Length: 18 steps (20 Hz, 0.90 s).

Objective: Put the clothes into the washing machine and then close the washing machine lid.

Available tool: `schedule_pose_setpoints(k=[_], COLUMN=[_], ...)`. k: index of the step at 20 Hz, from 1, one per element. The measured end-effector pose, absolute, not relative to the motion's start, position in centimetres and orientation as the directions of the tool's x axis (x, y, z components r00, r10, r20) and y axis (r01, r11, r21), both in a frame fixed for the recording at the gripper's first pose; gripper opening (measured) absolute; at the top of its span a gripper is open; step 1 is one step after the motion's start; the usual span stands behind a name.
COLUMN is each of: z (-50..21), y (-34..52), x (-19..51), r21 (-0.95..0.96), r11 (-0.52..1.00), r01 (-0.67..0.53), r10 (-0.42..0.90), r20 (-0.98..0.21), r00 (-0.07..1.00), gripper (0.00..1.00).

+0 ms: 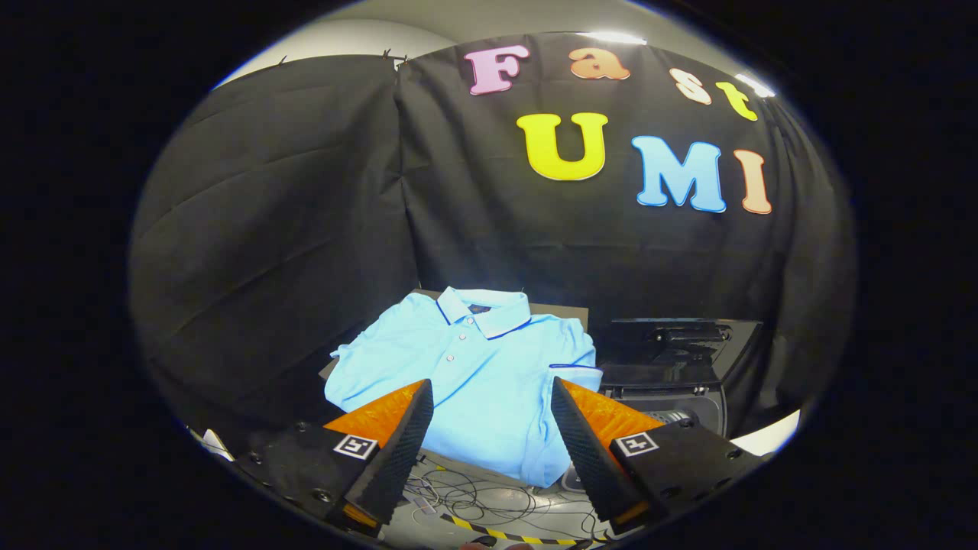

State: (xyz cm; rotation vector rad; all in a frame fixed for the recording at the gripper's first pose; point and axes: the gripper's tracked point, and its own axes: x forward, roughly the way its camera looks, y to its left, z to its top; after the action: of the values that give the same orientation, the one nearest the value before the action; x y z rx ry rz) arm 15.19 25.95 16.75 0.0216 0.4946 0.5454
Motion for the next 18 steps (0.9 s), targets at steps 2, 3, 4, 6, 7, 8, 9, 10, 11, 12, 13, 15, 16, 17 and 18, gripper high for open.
schedule_pose_setpoints(k=[2,3,4,6,7,8,9,10,11,12,13,15,16,17,18], z=[16.7,16.5,16.2,14.8,14.2,13.6,13.0,12.7,12.5,12.2,11.5,10.3,9.9,9.5,9.2], y=[27.6,28.6,29.6,31.6,32.3,33.3,34.4,35.2,35.8,36.2,36.7,37.5,38.0,38.2,38.5], x=[15.9,16.3,16.7,17.4,17.9,18.3,18.4,18.9,19.6,20.3,21.0,21.9,22.2,22.6,22.8], r21=[0.141,0.135,0.131,0.088,0.076,0.092,0.113,0.127,0.117,0.096,0.086,0.082,0.079,0.072,0.066], r11=[0.849,0.846,0.841,0.826,0.822,0.818,0.819,0.822,0.827,0.834,0.838,0.848,0.851,0.856,0.858], r01=[-0.509,-0.516,-0.526,-0.557,-0.565,-0.568,-0.562,-0.555,-0.55,-0.544,-0.54,-0.524,-0.519,-0.512,-0.509], r10=[0.51,0.512,0.515,0.512,0.51,0.517,0.52,0.52,0.511,0.495,0.485,0.465,0.459,0.448,0.441], r20=[-0.466,-0.477,-0.491,-0.533,-0.542,-0.551,-0.559,-0.564,-0.565,-0.568,-0.572,-0.589,-0.593,-0.598,-0.602], r00=[0.723,0.714,0.702,0.674,0.669,0.655,0.645,0.642,0.648,0.658,0.662,0.661,0.662,0.665,0.665], gripper=[0.97,0.97,0.97,0.97,0.97,0.97,0.97,0.97,0.97,0.97,0.97,0.97,0.97,0.97,0.97])
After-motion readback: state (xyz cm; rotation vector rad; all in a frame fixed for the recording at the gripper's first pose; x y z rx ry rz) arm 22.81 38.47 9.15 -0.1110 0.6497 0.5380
